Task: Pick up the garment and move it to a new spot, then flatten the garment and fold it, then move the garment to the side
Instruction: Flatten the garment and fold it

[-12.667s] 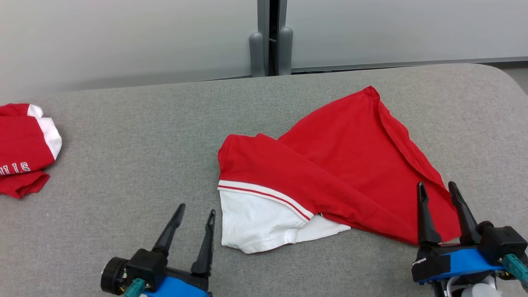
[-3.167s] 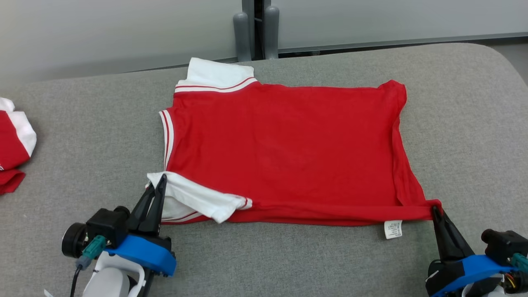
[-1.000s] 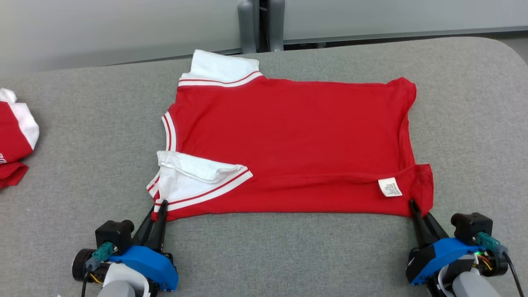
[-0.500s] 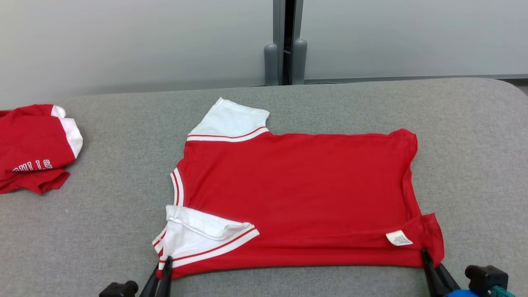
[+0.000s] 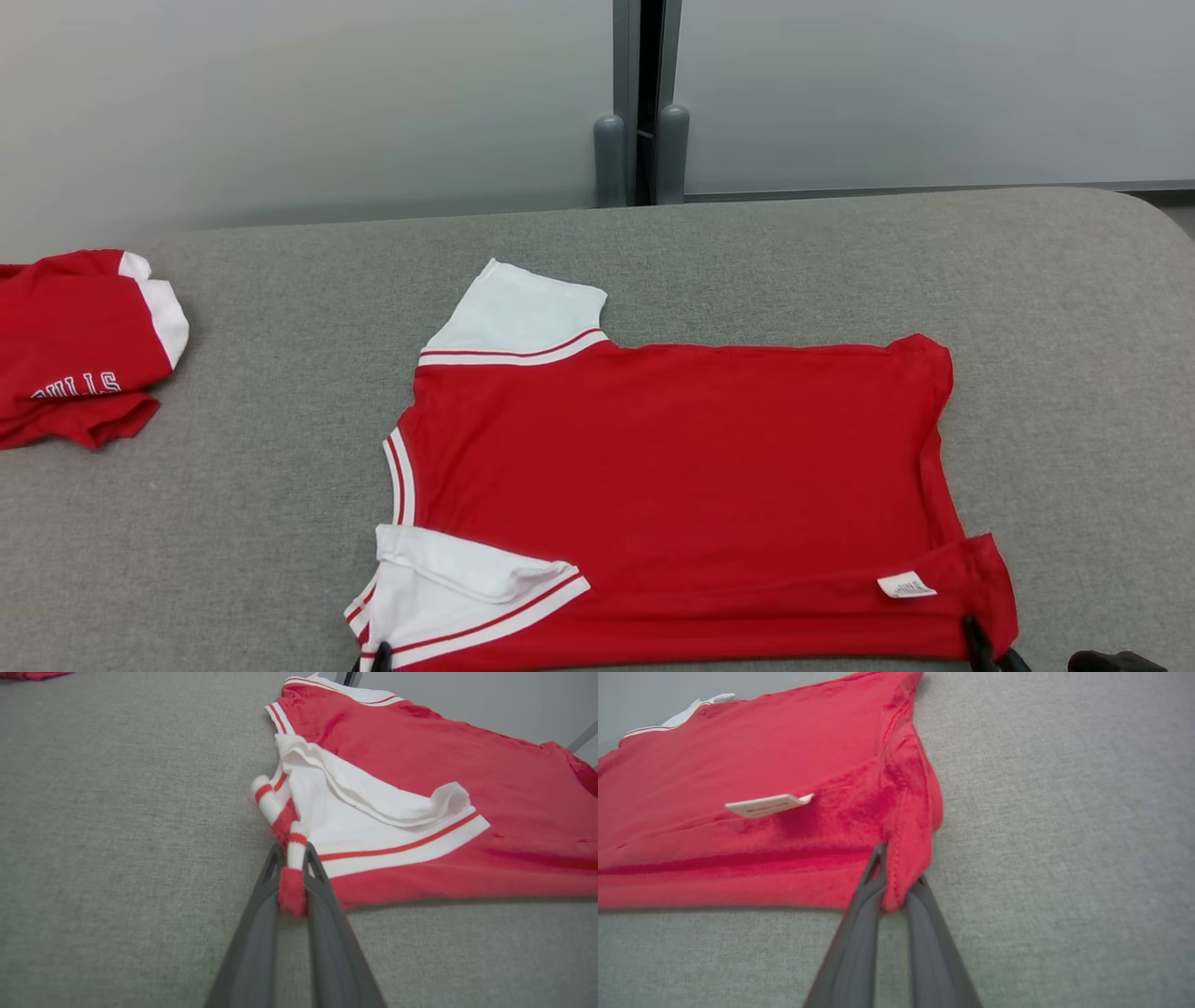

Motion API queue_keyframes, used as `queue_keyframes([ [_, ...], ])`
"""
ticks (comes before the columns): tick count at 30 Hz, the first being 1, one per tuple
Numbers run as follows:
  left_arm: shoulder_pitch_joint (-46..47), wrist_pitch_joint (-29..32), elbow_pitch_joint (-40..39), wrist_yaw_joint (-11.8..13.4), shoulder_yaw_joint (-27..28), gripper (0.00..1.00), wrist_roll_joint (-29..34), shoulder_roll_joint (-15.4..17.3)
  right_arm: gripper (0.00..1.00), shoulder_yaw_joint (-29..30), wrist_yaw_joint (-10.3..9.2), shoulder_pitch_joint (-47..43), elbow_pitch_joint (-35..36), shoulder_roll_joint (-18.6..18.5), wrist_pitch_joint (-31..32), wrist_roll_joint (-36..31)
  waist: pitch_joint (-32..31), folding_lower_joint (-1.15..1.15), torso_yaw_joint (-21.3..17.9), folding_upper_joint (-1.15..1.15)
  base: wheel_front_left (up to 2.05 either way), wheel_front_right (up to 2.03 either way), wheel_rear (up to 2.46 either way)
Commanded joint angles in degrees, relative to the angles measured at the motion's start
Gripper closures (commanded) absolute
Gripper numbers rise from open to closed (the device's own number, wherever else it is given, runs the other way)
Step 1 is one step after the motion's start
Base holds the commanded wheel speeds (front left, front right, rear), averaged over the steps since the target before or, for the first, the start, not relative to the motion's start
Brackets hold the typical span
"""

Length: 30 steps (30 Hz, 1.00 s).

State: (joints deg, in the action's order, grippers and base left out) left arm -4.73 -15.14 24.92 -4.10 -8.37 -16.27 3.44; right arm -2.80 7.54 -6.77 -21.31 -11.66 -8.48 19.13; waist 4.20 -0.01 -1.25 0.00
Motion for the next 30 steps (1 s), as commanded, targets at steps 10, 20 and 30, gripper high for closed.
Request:
queue_keyframes([
  [10,3.97,0.01,-7.06,0.72,1.15,0.00,3.62,0.10,0.00,3.02,-0.06,0.77,6.08,0.34,-3.23,-3.91,-0.50,0.01,-0.19,0.00,0.00,0.00,0.00],
  [20,7.15,0.01,-11.82,-0.24,2.72,0.00,6.95,-0.04,0.00,2.62,-0.06,6.31,10.06,1.96,-6.52,-8.39,-1.24,0.01,-2.21,0.00,0.00,0.00,0.00],
  [30,11.87,0.01,-12.50,-0.55,6.84,0.00,8.39,-0.20,0.00,3.38,-0.06,11.75,12.76,4.56,-6.68,-11.29,-1.13,0.01,-2.90,0.00,0.00,0.00,0.00],
])
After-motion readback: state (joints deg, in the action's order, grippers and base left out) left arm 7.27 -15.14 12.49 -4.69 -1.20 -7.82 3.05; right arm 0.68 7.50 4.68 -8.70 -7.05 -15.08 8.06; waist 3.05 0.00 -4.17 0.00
